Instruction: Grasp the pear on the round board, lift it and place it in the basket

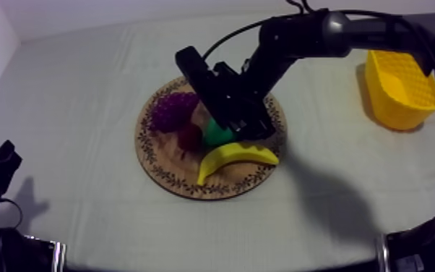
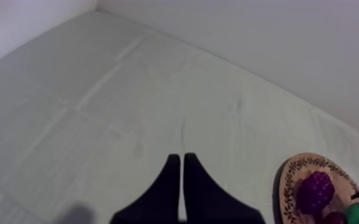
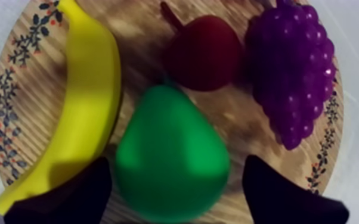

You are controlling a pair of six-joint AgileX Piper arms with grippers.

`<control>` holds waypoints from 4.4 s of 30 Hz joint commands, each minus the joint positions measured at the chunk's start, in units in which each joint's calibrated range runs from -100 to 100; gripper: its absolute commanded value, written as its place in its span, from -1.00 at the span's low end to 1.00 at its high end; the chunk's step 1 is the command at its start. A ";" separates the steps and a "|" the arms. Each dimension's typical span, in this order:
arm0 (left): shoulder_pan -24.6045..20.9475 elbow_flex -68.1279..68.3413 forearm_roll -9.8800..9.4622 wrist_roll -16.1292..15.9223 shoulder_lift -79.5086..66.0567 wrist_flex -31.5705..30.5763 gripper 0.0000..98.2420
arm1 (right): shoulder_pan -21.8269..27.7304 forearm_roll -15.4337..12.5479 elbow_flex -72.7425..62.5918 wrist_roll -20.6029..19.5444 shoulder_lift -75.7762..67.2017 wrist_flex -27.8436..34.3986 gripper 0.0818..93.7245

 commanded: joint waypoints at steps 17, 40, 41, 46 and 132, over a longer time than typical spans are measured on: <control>-0.02 0.02 -0.02 0.01 0.02 0.01 -1.00 | -0.58 -0.89 -3.08 -0.14 2.51 -0.08 0.11; -0.02 0.02 -0.02 0.01 0.02 0.01 -1.00 | 1.07 -2.36 -2.55 -0.84 -0.57 -6.17 -0.39; -0.02 0.02 -0.02 0.01 0.02 0.01 -1.00 | 1.58 -2.64 -2.53 -1.03 -1.49 -7.34 -0.38; -0.02 0.02 -0.02 0.01 0.02 0.01 -1.00 | 4.19 -4.31 -2.56 -3.55 -6.00 -17.07 -0.36; -0.02 0.02 -0.02 0.01 0.02 0.01 -1.00 | 36.58 31.42 27.65 -69.67 -28.14 -24.51 -0.36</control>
